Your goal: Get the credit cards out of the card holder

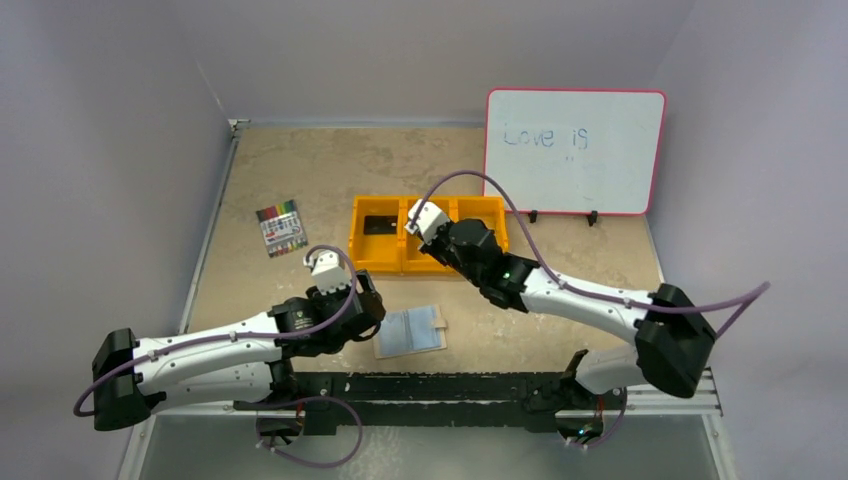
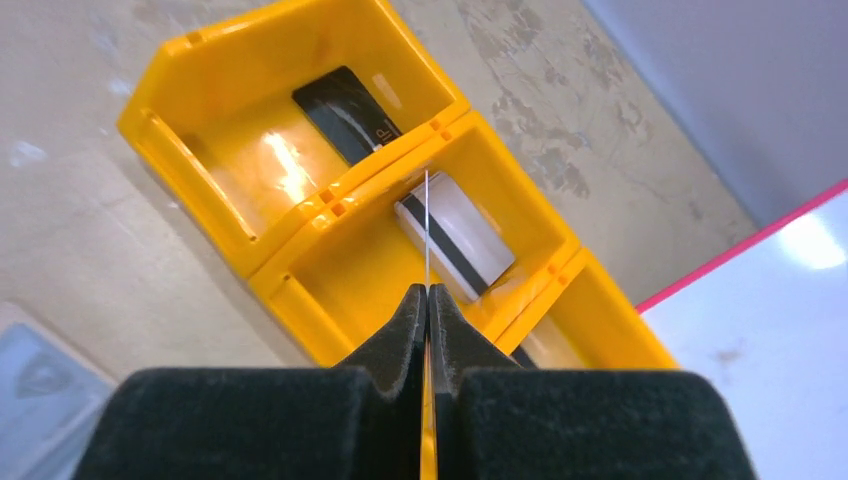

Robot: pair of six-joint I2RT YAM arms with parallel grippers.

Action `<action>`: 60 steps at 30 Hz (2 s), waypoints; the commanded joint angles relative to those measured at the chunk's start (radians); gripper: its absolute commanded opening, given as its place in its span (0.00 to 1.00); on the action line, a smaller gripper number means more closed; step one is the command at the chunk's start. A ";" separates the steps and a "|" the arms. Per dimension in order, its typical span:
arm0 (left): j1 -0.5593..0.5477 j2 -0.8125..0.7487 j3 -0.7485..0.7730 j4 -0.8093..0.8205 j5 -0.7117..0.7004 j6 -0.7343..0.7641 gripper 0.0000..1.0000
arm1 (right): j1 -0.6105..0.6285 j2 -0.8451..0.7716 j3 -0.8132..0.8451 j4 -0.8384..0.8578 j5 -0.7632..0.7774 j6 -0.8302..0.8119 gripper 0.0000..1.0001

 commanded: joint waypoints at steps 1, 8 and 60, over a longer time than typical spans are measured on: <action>-0.003 -0.012 -0.002 -0.012 -0.013 -0.007 0.74 | 0.001 0.107 0.121 -0.035 0.007 -0.241 0.00; -0.003 -0.056 -0.012 -0.061 -0.035 -0.027 0.75 | -0.025 0.253 0.221 -0.060 0.013 -0.362 0.00; -0.003 -0.263 -0.037 -0.217 -0.091 -0.096 0.74 | -0.177 0.625 0.388 -0.003 -0.129 -0.732 0.07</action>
